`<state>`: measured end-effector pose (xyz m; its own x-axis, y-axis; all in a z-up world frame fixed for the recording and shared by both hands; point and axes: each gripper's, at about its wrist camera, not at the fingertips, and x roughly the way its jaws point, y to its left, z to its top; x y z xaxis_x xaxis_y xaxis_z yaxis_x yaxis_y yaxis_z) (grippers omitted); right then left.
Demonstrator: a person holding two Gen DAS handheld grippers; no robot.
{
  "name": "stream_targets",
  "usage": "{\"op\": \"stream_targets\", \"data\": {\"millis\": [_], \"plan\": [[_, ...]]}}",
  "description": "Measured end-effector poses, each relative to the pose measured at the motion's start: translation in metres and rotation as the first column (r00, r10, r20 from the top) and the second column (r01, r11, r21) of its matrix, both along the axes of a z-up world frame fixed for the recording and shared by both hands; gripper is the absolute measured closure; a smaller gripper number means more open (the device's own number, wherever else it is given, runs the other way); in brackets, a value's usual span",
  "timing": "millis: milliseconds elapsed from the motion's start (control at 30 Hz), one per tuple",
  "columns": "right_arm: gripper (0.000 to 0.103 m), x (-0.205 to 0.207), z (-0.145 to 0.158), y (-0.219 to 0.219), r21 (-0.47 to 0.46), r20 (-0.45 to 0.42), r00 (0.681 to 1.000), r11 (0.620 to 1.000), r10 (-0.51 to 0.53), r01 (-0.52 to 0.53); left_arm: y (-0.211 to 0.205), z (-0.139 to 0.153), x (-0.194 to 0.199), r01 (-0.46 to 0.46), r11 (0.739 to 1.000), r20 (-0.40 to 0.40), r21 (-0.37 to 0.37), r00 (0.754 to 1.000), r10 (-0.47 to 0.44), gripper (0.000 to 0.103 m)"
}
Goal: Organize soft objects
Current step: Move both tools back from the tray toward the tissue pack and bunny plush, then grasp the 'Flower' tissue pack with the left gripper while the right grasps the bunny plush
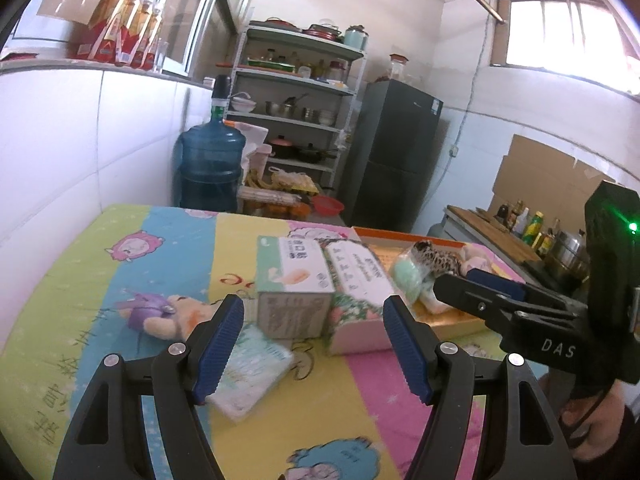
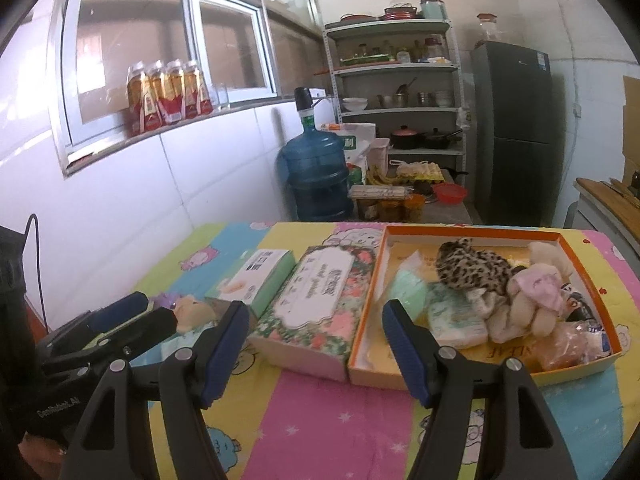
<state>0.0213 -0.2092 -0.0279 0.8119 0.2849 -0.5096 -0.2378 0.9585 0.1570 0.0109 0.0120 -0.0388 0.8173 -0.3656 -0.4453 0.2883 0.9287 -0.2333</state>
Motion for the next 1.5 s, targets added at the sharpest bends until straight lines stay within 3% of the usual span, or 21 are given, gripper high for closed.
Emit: {"op": "stream_targets", "data": {"millis": [133, 300, 600, 967, 1133, 1300, 1367, 1433, 1500], "plan": [[0.027, -0.002, -0.005, 0.013, -0.010, -0.009, 1.000, 1.000, 0.021, -0.021, 0.021, -0.011, 0.002, 0.066, 0.998, -0.033, -0.024, 0.997, -0.067, 0.029], [0.021, -0.006, -0.010, 0.026, 0.003, -0.007, 0.999, 0.999, 0.042, -0.042, 0.036, -0.022, 0.006, 0.112, 0.994, -0.041, 0.019, 0.993, -0.111, 0.029], [0.021, -0.003, -0.015, 0.039, -0.005, -0.021, 0.998, 0.999, 0.053, -0.053, 0.045, -0.047, 0.027, 0.201, 0.973, -0.126, 0.117, 0.974, -0.186, 0.029], [0.021, 0.006, -0.022, 0.033, 0.014, -0.041, 0.999, 1.000, 0.027, -0.026, 0.028, -0.068, 0.046, 0.308, 0.923, -0.236, 0.230, 0.938, -0.254, 0.029], [0.021, 0.009, -0.024, 0.030, 0.024, -0.050, 0.999, 1.000, 0.015, -0.014, 0.022, -0.071, 0.052, 0.332, 0.920, -0.276, 0.209, 0.922, -0.270, 0.029], [0.021, 0.013, -0.027, 0.029, 0.029, -0.063, 0.998, 1.000, 0.010, -0.008, 0.022, -0.077, 0.057, 0.310, 0.936, -0.308, 0.169, 0.919, -0.248, 0.029], [0.021, 0.013, -0.028, 0.029, 0.027, -0.069, 0.998, 1.000, 0.011, -0.010, 0.023, -0.076, 0.056, 0.295, 0.942, -0.299, 0.159, 0.924, -0.239, 0.035], [0.021, 0.014, -0.029, 0.030, 0.025, -0.072, 0.997, 1.000, 0.013, -0.011, 0.025, -0.075, 0.055, 0.278, 0.949, -0.291, 0.151, 0.930, -0.226, 0.047], [0.021, 0.014, -0.030, 0.031, 0.024, -0.074, 0.997, 1.000, 0.015, -0.013, 0.027, -0.075, 0.054, 0.276, 0.952, -0.289, 0.136, 0.930, -0.228, 0.049]]}}
